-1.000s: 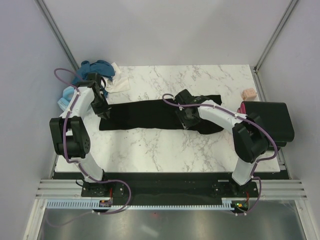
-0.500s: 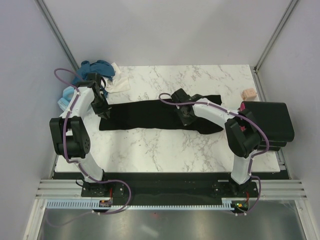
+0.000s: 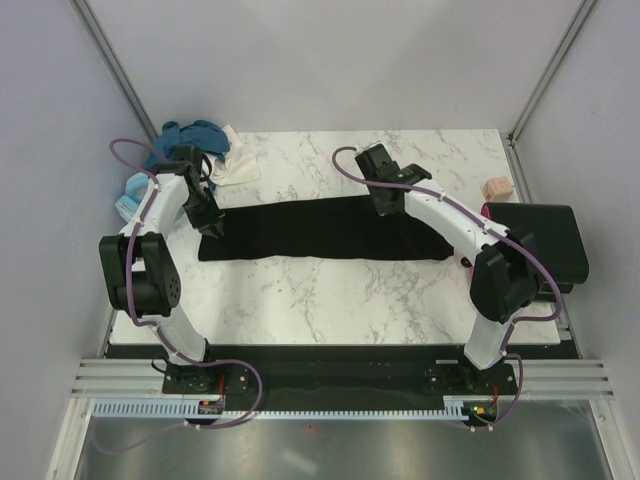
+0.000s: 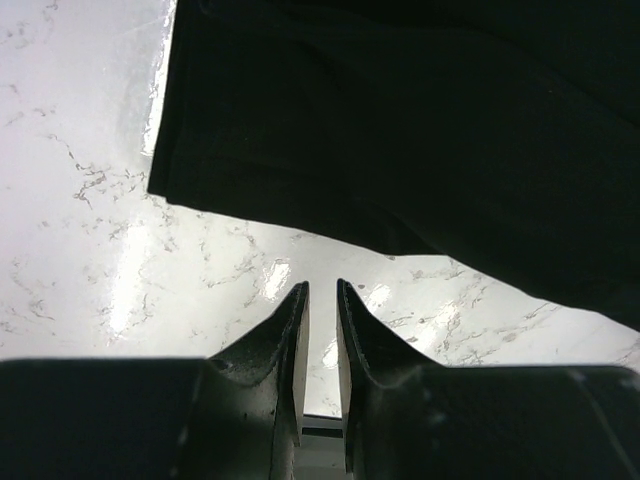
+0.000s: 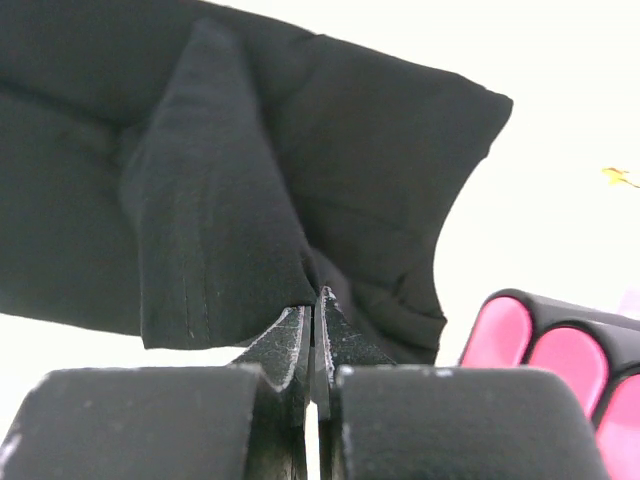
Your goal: Fold and stack the t-shirts
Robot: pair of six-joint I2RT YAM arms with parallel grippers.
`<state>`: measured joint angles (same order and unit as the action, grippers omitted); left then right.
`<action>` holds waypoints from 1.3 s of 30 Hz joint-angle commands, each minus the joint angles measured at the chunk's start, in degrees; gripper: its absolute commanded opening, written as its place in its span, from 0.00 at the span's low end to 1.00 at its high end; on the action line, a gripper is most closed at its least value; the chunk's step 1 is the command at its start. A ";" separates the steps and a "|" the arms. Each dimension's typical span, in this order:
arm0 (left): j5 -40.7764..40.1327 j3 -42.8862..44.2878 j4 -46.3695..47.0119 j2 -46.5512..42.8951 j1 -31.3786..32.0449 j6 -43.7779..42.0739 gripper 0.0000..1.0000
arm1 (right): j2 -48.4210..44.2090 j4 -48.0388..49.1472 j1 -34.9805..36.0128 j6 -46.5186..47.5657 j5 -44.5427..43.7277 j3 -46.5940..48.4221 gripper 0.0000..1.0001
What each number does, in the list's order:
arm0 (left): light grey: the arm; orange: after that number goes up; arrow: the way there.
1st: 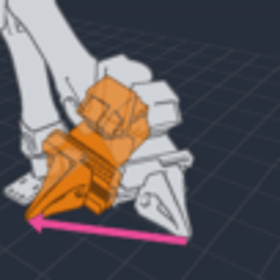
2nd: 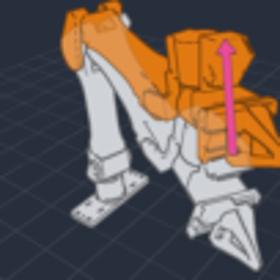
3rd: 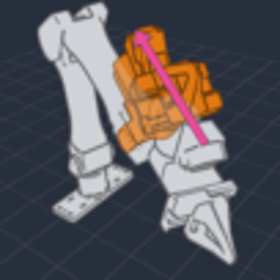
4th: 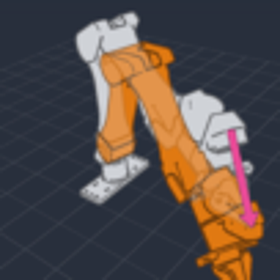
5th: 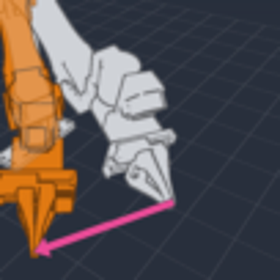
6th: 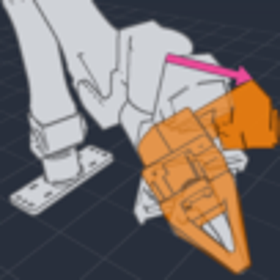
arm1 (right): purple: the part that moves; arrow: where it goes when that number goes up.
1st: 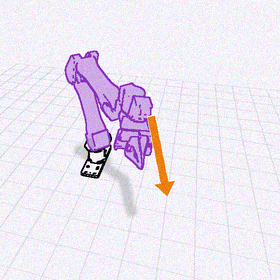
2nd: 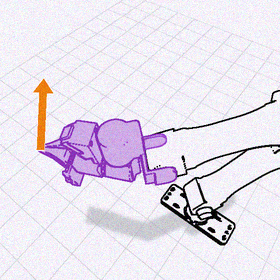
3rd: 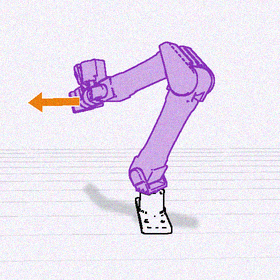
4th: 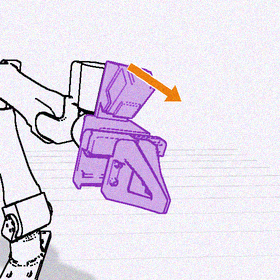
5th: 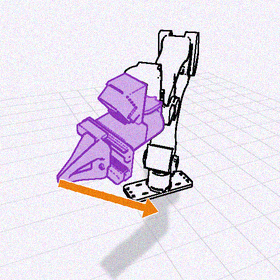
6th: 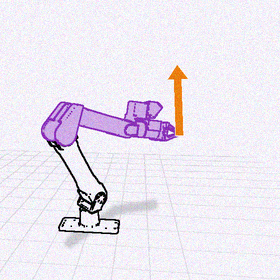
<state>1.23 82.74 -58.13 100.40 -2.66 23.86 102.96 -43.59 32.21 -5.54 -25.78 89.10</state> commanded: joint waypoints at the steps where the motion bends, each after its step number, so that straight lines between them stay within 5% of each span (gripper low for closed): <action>1: 2.19 -0.21 1.26 -0.56 0.02 -1.80 0.24 | 3.38 -0.44 -3.37 0.88 -4.71 3.62 0.00; 23: 3.16 0.14 1.26 1.29 -0.07 -2.06 0.23 | 18.68 -3.25 -9.18 -1.66 -11.13 12.50 0.01; 26: 3.16 0.23 1.18 1.46 -0.16 -2.15 0.23 | 18.86 -3.43 -9.79 -2.81 -13.40 12.41 0.22; 36: 1.93 1.02 1.09 1.73 -0.07 -1.89 0.23 | 18.60 -5.18 -10.23 -4.65 -22.11 14.35 0.27; 39: 0.35 0.32 1.00 1.03 0.02 -1.36 0.24 | 15.27 -4.23 -10.15 -4.83 -16.89 13.39 0.30</action>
<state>3.27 82.37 -58.13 101.86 -2.66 23.83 122.41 -47.59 21.89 -9.02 -43.20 101.21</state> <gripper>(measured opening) 0.232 0.278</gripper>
